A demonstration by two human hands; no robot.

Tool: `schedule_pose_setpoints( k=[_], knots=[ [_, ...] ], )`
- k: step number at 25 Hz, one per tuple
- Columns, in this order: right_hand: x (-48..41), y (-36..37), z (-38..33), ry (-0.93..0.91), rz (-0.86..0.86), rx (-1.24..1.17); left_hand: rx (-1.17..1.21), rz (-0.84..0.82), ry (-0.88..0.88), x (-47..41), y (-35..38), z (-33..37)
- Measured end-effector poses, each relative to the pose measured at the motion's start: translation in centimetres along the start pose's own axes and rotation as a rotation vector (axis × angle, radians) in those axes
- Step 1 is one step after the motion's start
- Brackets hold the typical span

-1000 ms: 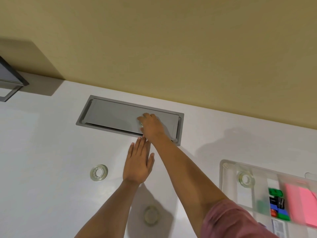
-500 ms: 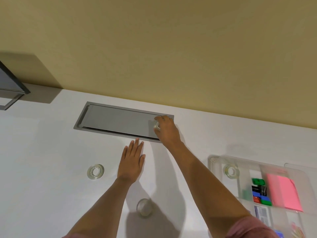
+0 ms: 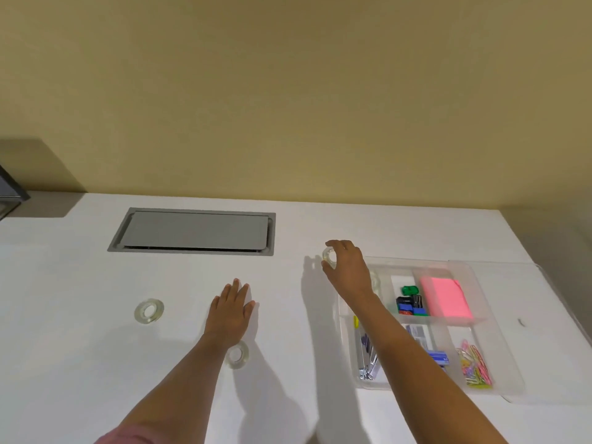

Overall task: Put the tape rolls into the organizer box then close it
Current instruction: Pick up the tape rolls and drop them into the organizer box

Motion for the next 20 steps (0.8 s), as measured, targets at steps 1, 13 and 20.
schedule_pose_setpoints(
  k=[1,13,20],
  knots=[
    [0.7,-0.6,1.0,0.026,0.022,-0.007,-0.005,0.002,0.003,0.5,0.2,0.6],
    [3.6,-0.2,7.8,0.180,-0.106,0.126,-0.009,-0.007,-0.031,1.6,0.8,2.0],
    [2.2,1.8,8.1,0.106,-0.150,0.169,0.016,0.022,-0.032,1.0,1.0,1.5]
  ],
)
Point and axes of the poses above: each hand's wrist, its own x-axis away from the middle knuckle, its own y-axis out of the palm, z = x × y, the point moved 2 cm from there along -x, towards the middle knuckle, and after that the axes turned 14 degrees about z, right-handed, at the moved point
